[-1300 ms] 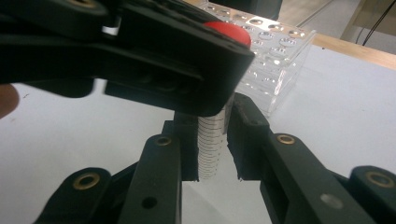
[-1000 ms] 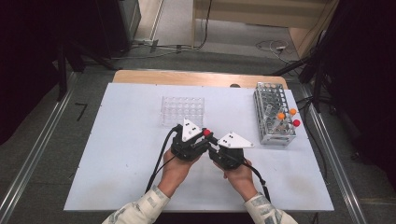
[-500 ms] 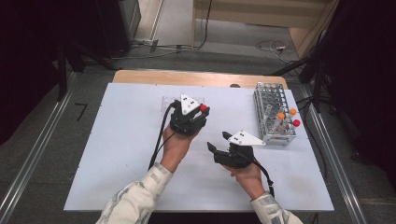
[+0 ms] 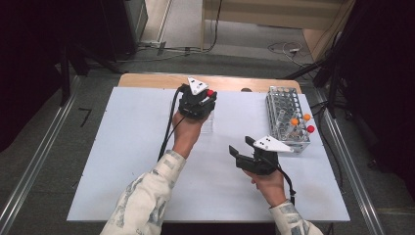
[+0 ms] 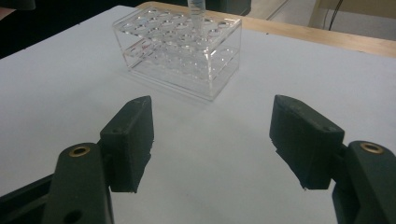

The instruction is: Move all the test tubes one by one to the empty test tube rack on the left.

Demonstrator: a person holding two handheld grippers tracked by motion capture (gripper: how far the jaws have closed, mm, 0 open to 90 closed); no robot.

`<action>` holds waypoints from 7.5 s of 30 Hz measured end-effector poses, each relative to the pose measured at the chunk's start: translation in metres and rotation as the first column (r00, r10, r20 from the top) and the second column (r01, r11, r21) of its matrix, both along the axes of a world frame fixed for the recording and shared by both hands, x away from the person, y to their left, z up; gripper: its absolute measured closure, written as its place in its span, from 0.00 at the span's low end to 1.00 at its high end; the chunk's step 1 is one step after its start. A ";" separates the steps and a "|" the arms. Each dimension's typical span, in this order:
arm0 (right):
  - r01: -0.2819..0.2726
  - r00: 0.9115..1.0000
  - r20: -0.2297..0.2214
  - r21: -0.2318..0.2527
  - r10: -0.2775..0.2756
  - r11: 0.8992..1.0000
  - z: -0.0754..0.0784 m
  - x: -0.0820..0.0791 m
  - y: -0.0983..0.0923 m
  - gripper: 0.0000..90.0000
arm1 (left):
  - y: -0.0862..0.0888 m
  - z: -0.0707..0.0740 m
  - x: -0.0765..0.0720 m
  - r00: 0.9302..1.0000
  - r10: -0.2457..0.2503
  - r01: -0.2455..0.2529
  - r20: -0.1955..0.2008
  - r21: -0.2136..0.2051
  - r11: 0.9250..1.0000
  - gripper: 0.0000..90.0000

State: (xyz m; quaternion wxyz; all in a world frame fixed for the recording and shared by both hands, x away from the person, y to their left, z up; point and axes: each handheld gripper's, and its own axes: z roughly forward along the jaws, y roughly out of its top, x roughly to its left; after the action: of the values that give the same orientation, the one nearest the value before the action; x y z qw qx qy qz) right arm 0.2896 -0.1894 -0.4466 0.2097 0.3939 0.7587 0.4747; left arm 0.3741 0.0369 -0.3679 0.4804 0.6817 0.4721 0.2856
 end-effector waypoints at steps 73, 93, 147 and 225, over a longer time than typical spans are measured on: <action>0.347 0.938 0.010 -0.012 -0.347 0.938 0.008 -0.005 -0.129 0.22 | 0.014 -0.034 -0.031 0.999 -0.015 0.013 -0.052 -0.029 0.999 0.18; 0.474 0.880 0.039 -0.014 -0.473 0.881 -0.007 0.032 -0.166 0.56 | 0.018 -0.039 -0.036 0.998 -0.017 0.016 -0.064 -0.013 1.000 0.18; 0.209 0.970 0.119 0.021 -0.210 0.978 0.039 0.006 -0.080 0.79 | 0.027 -0.044 -0.038 0.997 0.000 -0.002 -0.077 -0.028 1.000 0.18; -0.035 0.999 -0.006 -0.044 0.034 0.998 0.007 0.029 0.041 0.41 | -0.008 -0.035 -0.050 0.978 -0.190 0.187 -0.084 -0.043 0.981 0.78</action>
State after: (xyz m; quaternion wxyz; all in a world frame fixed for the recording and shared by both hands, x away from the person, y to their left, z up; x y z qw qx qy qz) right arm 0.3181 -0.1488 -0.4397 0.2080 0.3772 0.7761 0.4605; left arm 0.3241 0.0292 -0.4025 0.4960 0.7269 0.4307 0.2003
